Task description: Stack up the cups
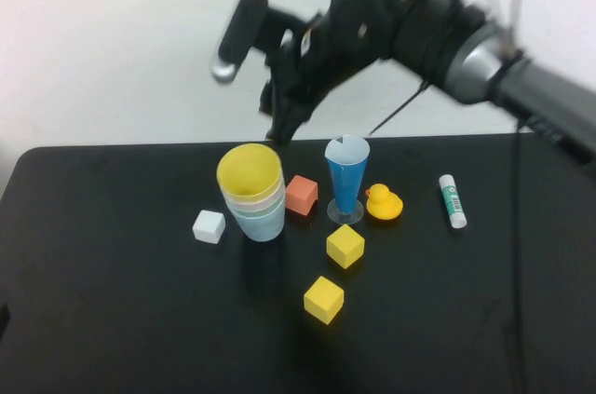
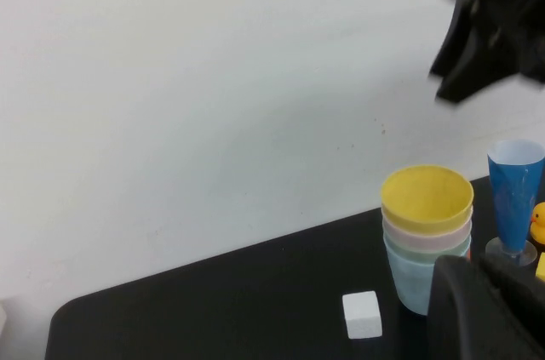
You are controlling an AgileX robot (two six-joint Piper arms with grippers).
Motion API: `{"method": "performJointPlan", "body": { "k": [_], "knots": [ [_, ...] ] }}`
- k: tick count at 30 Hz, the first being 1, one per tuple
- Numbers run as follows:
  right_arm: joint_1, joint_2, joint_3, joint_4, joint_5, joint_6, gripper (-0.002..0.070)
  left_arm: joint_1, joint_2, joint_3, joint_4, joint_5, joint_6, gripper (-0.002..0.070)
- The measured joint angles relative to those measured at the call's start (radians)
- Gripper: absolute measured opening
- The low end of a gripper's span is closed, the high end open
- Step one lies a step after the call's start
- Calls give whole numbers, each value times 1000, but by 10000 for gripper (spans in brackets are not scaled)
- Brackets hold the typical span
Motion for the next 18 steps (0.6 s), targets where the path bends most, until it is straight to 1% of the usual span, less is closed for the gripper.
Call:
{"method": "performJointPlan", "body": {
  "k": [5, 9, 13, 15, 18],
  "knots": [
    [0, -148, 0, -60, 96, -27, 223, 0, 0, 0, 0, 0, 0, -1],
    [0, -311, 27, -128, 205, -45, 139, 0, 0, 0, -36, -24, -25, -1],
    [0, -514, 136, -203, 244, -46, 36, 0, -26, 0, -83, -38, -45, -1],
    [0, -606, 212, -229, 244, -29, 15, 0, -44, 0, -90, -42, -46, -1],
    [0, -745, 370, -237, 228, -8, 5, 0, -69, 0, -92, -47, -28, -1]
  ]
}}
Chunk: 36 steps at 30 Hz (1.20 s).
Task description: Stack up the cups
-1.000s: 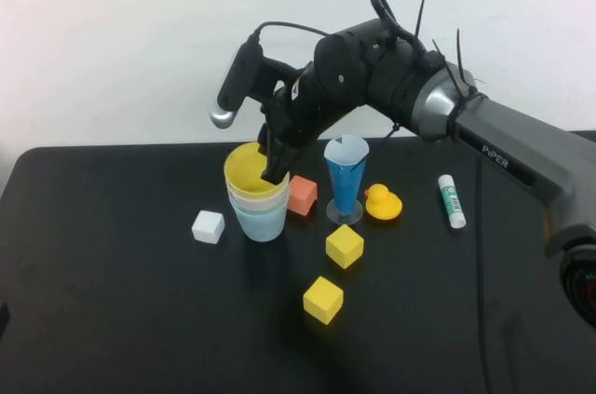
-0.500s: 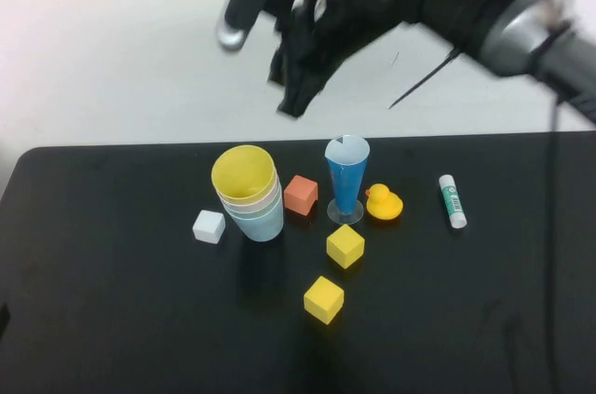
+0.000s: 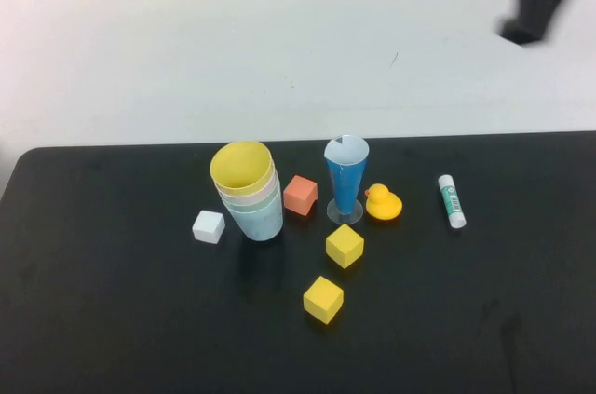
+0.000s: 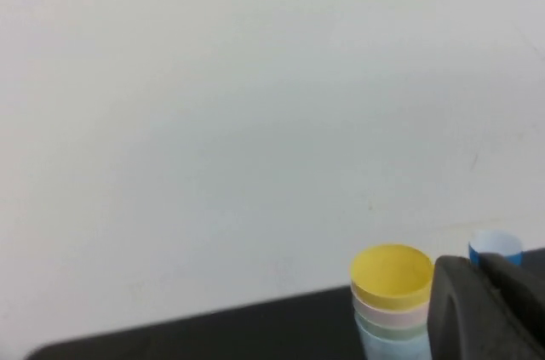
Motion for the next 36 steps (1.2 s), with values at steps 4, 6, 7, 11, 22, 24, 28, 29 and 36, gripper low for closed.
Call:
{"method": "performJointPlan", "body": {
  "k": [4, 6, 7, 11, 22, 24, 28, 29, 36],
  "knots": [
    [0, -181, 215, -15, -47, 27, -1, 0, -3, 0, 16, -4, 20, -1],
    [0, -274, 334, -36, -66, 68, -1, 0, -5, 0, 25, 0, 25, -1],
    [0, -320, 381, -46, -78, 93, -1, 0, -5, 0, 36, 2, 27, -1],
    [0, -496, 646, -82, -184, 195, -1, 0, -5, 0, 76, 6, 30, -1],
    [0, -866, 1304, -86, -589, 427, -1, 0, -5, 0, 136, 25, 32, -1],
    [0, -921, 1402, -86, -660, 470, -1, 0, -5, 0, 137, 45, 32, -1],
    [0, -1001, 1529, -86, -726, 496, -1, 0, -5, 0, 137, 97, 32, -1],
    [0, -1010, 1549, -86, -726, 501, -1, 0, -5, 0, 137, 113, 32, -1],
    [0, -1016, 1615, -2, -583, 504, -1, 0, -5, 0, 139, 181, 32, -1]
  ]
}}
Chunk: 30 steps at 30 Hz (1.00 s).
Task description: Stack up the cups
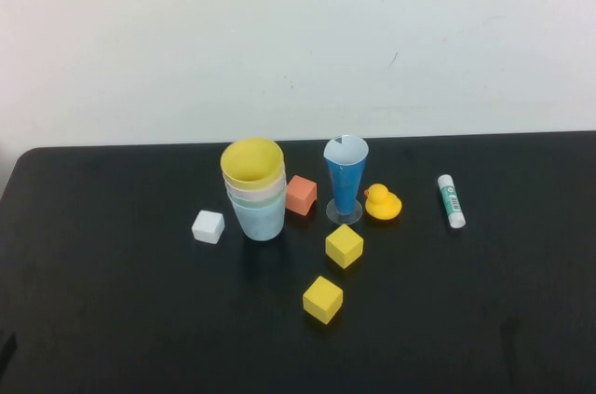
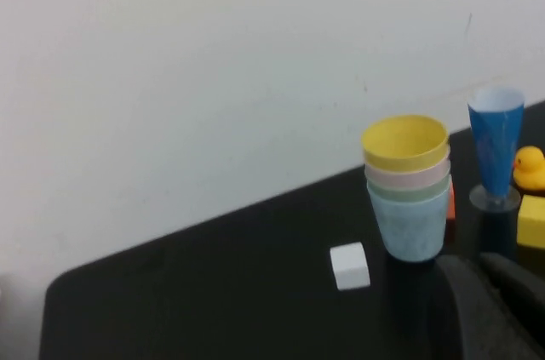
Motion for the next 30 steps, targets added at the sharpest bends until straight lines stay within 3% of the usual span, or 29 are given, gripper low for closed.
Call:
{"method": "performJointPlan", "body": {
  "k": [12, 21, 30],
  "knots": [
    [0, -2, 14, 29, 87, 21, -1, 0, 0, 5, 0, 90, -2, -1],
    [0, -4, 14, 29, 89, 22, -1, 2, -64, 154, 7, 84, -15, -2],
    [0, -4, 14, 29, 92, 23, -1, 164, -122, 200, 9, 47, -121, -2]
  ]
}}
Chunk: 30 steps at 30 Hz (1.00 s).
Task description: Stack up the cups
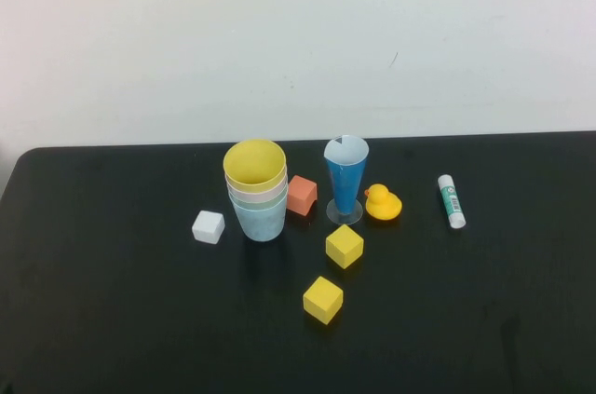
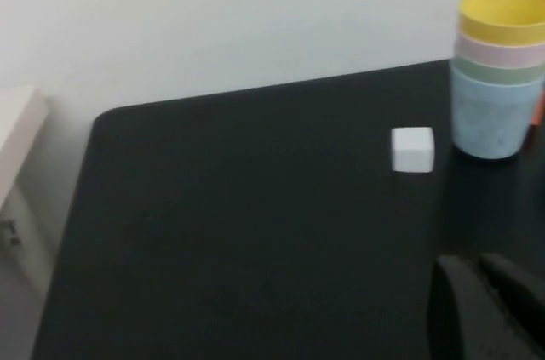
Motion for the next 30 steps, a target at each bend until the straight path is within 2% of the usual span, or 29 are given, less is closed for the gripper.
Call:
{"method": "performJointPlan", "body": {
  "k": [4, 7, 10, 25, 30],
  "knots": [
    [0, 0, 0, 0, 0, 0, -1, 36, -2, 0, 2, 22, -56, -2],
    [0, 0, 0, 0, 0, 0, -1, 36, -2, -2, 14, 47, -168, -2],
    [0, 0, 0, 0, 0, 0, -1, 36, -2, -2, 62, 48, -207, -2],
    [0, 0, 0, 0, 0, 4, -1, 36, -2, -2, 109, 48, -207, -2],
    [0, 0, 0, 0, 0, 4, -1, 2, -2, -2, 111, 48, -207, -2]
  ]
}}
